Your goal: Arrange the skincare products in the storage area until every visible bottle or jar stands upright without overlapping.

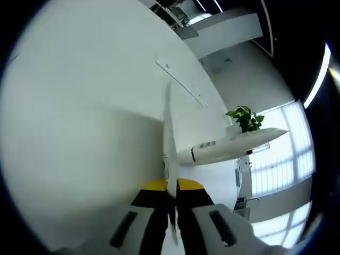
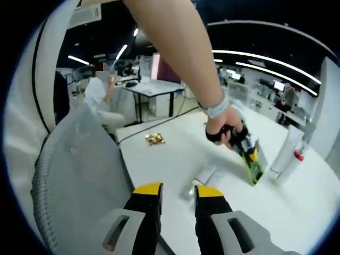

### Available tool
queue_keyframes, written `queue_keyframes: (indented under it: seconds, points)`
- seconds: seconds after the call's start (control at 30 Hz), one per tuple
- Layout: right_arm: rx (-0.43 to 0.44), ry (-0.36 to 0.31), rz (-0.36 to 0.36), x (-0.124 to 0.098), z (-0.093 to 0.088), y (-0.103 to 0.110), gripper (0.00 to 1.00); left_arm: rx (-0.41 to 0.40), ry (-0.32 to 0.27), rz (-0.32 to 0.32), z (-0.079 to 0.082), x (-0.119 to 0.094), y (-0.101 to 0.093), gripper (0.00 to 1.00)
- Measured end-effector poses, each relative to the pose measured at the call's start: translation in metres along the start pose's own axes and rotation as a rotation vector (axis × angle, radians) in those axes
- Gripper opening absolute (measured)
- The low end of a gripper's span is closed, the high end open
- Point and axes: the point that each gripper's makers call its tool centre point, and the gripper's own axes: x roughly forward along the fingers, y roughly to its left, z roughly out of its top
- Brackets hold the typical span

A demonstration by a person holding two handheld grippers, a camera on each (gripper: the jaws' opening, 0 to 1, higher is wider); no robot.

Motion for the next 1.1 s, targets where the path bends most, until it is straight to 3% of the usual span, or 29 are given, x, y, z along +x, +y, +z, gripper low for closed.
queue_keyframes:
  seconds: [0.17,0.27,0.6,0.83,1.03,1.1]
  points:
    - [-0.002,0.003,-0.003,0.000,-0.001,0.000,0.21,0.167,-0.012,0.132,0.004,-0.001,0.014,0.13]
    - [-0.001,0.005,-0.002,0.000,-0.001,0.000,0.21,0.156,0.015,0.128,0.000,0.000,0.011,0.14]
    - [0.005,0.015,-0.005,0.001,-0.003,-0.001,0.21,0.338,-0.037,0.233,0.013,-0.006,0.015,0.33]
    - [-0.001,0.005,-0.011,0.000,-0.001,-0.002,0.23,0.451,-0.012,0.322,0.016,-0.015,0.032,0.29]
    - [-0.008,0.015,-0.007,0.001,-0.003,0.000,0.23,0.508,-0.025,0.324,0.027,-0.013,0.032,0.31]
    - [-0.008,0.017,-0.014,0.001,-0.003,-0.001,0.23,0.491,-0.015,0.310,0.028,-0.009,0.031,0.32]
